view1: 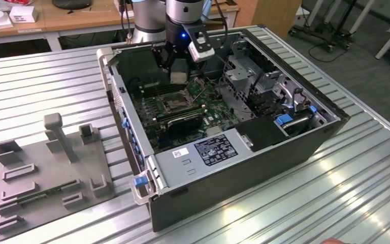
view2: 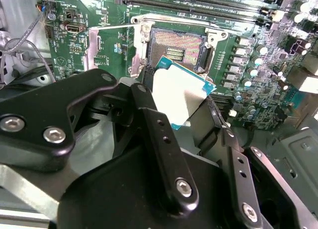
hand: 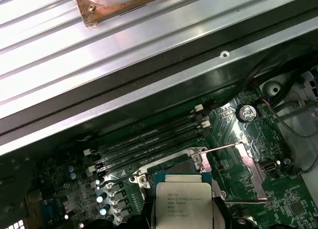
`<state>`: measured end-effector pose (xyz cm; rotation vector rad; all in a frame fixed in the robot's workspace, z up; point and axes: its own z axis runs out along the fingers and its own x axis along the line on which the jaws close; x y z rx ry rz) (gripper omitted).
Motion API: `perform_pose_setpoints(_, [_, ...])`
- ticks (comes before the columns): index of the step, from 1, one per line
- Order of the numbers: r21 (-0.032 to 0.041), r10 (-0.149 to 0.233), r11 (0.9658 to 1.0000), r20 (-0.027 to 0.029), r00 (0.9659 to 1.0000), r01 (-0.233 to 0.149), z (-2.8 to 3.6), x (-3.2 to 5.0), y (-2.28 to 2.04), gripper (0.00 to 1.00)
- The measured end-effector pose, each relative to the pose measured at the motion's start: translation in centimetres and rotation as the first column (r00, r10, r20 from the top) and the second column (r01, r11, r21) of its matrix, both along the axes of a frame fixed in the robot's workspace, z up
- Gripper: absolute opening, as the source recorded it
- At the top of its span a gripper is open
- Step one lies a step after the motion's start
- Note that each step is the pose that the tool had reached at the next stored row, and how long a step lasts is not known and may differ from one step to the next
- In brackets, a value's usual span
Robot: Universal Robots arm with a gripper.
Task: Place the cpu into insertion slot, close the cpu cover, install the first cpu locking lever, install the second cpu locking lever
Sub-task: 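Place the cpu into insertion slot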
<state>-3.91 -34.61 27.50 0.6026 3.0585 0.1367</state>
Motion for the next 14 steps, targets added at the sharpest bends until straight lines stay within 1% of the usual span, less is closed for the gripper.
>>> perform_pose_setpoints(4, [0.0,-0.004,1.0,0.0,1.0,0.004,-0.01,0.0,0.0,0.54])
perform_pose_setpoints(6, [0.0003,-0.028,0.9996,0.0002,0.9996,0.028,-0.07,-0.06,0.0,0.54])
perform_pose_setpoints(8, [0.0001,-0.055,0.9985,0.0001,0.9985,0.055,-0.11,-0.09,0.0,0.54])
perform_pose_setpoints(11, [0.0001,-0.104,0.9946,0.0001,0.9946,0.104,-0.2,-0.11,0.0,0.54])
perform_pose_setpoints(12, [0.0001,-0.121,0.9927,0.0001,0.9927,0.121,-0.24,-0.11,0.0,0.54])
perform_pose_setpoints(14, [0.0,-0.157,0.9876,0.0,0.9876,0.157,-0.3,-0.12,0.0,0.54])
